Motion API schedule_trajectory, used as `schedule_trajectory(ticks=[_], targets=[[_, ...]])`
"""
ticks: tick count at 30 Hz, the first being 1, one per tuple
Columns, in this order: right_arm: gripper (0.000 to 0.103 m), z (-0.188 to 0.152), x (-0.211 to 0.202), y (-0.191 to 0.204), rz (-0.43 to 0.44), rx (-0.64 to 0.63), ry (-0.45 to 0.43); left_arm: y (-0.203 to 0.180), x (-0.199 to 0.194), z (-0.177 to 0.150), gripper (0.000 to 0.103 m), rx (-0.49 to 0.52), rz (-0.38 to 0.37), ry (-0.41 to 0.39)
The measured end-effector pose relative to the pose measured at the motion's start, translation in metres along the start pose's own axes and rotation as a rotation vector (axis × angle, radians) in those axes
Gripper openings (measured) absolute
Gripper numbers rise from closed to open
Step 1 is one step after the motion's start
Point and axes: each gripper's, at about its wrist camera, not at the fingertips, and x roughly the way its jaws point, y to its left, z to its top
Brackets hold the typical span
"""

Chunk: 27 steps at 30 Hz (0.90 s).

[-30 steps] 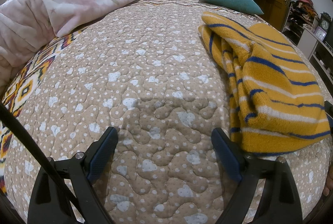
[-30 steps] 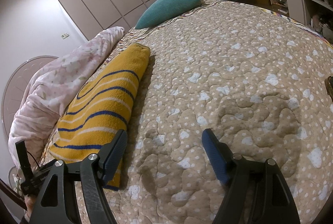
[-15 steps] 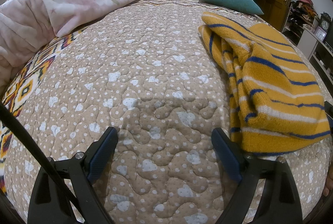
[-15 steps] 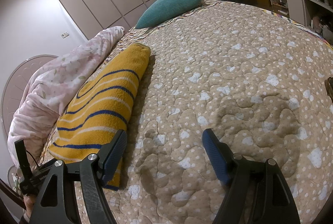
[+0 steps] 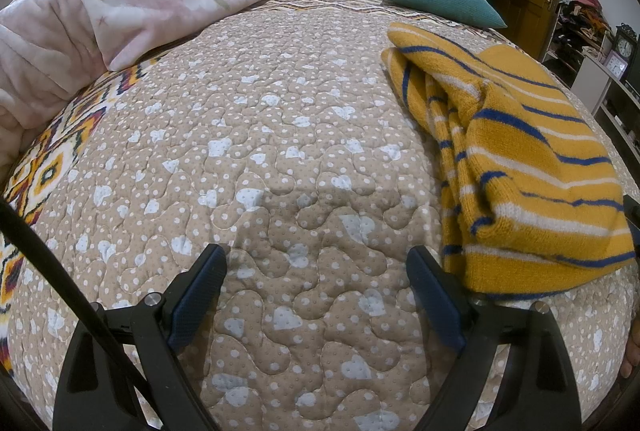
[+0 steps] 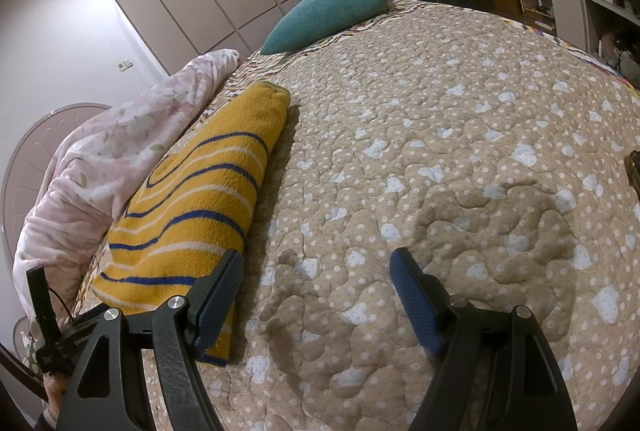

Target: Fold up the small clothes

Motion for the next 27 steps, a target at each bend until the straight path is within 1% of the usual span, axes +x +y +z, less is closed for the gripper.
schedule_trajectory(ticks=[18, 27], targets=[[0.082, 0.0047, 0.0025, -0.0043, -0.002, -0.023, 0.009, -0.0001, 0.0000, 0.0000, 0.091, 0.000, 0.000, -0.001], [0.082, 0.0060, 0.0030, -0.0045, -0.001, -0.029, 0.011, -0.0003, 0.0012, 0.0008, 0.092, 0.005, 0.006, 0.014]])
